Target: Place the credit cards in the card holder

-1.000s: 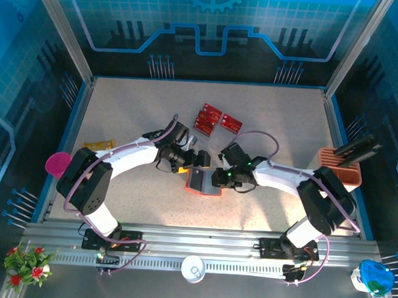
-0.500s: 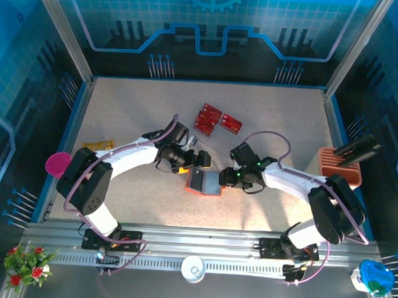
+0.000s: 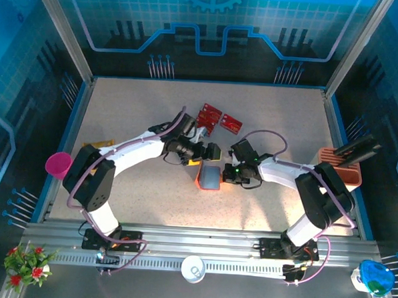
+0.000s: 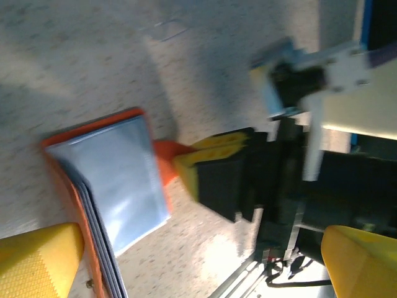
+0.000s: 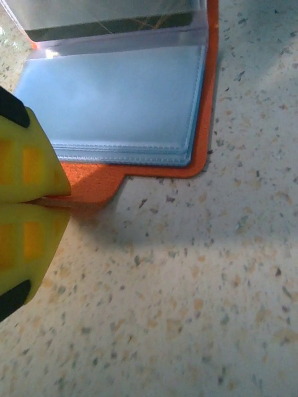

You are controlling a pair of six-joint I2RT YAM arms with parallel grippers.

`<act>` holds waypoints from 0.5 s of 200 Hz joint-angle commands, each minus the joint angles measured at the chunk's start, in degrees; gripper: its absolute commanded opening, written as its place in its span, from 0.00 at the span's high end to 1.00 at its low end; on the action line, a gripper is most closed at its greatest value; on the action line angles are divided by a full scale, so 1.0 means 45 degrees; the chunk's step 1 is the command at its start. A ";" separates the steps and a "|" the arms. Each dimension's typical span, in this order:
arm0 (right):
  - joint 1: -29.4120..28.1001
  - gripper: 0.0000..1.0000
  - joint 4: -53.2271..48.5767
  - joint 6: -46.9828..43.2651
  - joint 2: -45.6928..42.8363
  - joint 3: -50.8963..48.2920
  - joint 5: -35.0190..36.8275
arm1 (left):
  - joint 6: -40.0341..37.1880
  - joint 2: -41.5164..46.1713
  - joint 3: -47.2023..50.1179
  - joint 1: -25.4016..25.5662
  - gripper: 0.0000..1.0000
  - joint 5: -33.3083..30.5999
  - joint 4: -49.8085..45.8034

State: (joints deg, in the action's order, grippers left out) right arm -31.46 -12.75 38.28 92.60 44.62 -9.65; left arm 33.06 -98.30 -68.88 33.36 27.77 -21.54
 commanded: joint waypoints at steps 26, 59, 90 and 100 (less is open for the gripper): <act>0.0810 0.64 0.0124 0.0114 -0.0920 -0.0187 -0.0488 | 0.0007 -0.1755 -0.1422 0.0583 0.01 0.0614 -0.0369; 0.1568 0.64 -0.1603 0.0559 -0.3127 -0.0825 -0.0137 | 0.0039 -0.2440 -0.1420 0.0657 0.01 0.0539 -0.0436; 0.1710 0.65 -0.2127 0.1199 -0.4557 -0.1549 -0.0061 | -0.0022 -0.3000 -0.1149 0.0652 0.01 0.0307 -0.0609; 0.1719 0.66 -0.2110 0.1359 -0.4806 -0.1690 -0.0100 | -0.0094 -0.3194 -0.0989 0.0642 0.01 0.0185 -0.0621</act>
State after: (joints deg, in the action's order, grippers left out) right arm -25.39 -19.62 41.19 75.85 38.24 -9.82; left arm 33.10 -107.61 -76.42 38.37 36.05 -16.62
